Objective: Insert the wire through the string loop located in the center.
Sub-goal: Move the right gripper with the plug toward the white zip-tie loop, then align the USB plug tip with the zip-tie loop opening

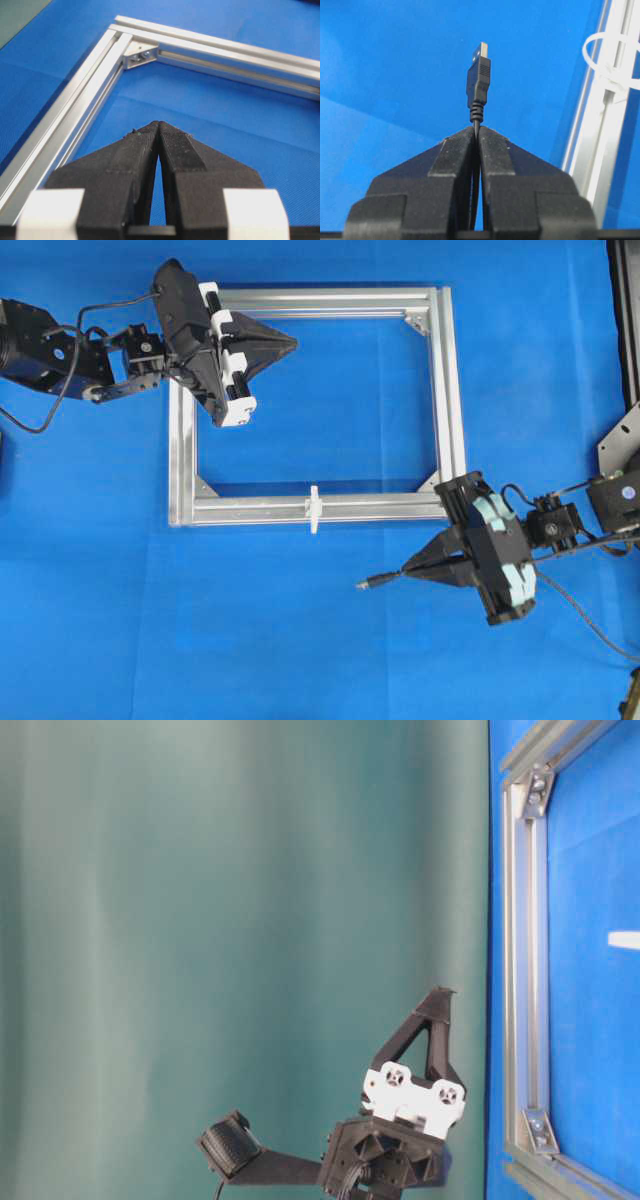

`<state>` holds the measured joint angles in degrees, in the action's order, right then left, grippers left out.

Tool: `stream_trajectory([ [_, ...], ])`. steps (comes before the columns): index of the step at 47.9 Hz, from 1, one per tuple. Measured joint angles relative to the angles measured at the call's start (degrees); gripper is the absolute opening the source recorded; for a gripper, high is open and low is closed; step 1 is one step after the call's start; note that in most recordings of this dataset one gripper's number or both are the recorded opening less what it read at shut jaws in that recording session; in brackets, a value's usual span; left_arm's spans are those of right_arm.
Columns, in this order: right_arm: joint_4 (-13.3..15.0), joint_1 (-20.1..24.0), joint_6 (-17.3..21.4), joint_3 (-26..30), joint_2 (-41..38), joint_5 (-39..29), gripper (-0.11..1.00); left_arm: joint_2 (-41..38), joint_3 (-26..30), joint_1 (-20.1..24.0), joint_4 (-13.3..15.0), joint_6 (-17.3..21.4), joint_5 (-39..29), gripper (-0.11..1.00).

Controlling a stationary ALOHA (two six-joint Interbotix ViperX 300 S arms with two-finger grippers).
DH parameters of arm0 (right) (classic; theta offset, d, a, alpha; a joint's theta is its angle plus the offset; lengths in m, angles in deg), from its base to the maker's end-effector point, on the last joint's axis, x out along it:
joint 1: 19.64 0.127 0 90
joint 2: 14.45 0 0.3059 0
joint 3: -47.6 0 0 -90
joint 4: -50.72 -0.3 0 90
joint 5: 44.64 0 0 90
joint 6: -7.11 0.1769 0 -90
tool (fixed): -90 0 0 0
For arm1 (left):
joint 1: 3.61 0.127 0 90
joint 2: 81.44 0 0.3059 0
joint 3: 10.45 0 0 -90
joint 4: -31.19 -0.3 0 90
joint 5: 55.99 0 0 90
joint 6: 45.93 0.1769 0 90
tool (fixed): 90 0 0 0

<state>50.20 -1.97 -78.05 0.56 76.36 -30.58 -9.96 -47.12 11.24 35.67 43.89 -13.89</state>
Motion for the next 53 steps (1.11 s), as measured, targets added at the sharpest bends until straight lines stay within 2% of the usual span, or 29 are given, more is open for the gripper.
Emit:
stream_trajectory([
  [25,-0.18,-10.72,0.0,0.0,-2.29,0.35,-0.03,0.0,-0.09,-0.26,0.09,0.0,0.0,0.0],
  [53,-0.26,-11.43,0.0,0.0,-3.25,1.49,-0.03,0.0,0.0,-0.26,0.0,0.0,0.0,0.0],
])
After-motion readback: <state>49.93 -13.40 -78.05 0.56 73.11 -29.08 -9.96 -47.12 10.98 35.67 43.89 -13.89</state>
